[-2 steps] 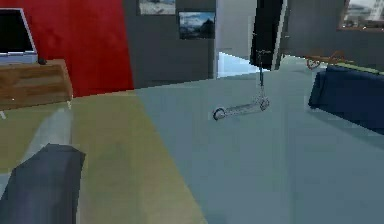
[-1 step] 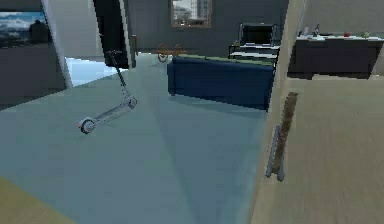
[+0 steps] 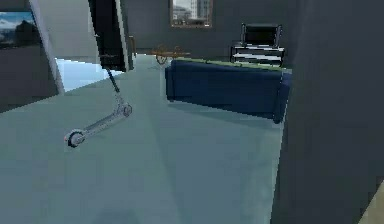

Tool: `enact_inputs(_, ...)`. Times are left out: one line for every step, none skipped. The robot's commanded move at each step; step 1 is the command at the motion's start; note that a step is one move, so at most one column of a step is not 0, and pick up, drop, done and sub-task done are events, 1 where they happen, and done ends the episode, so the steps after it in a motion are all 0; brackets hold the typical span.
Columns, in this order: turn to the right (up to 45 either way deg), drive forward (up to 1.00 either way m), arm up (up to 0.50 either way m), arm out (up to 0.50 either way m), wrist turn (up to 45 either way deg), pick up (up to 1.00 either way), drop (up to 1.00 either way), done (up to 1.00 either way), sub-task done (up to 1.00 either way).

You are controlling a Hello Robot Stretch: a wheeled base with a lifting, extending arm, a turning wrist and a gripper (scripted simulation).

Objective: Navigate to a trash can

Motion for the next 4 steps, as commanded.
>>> enact_inputs(-42.0, 0.00, 0.00, 0.00, 0.0, 0.00, 0.00, 0.00, 0.00)
enact_inputs(0.0, 1.00, 0.00, 0.00, 0.0, 0.00, 0.00, 0.00, 0.00)
enact_inputs(0.0, 1.00, 0.00, 0.00, 0.0, 0.00, 0.00, 0.00, 0.00)
enact_inputs(-3.0, 0.00, 0.00, 0.00, 0.0, 0.00, 0.00, 0.00, 0.00)
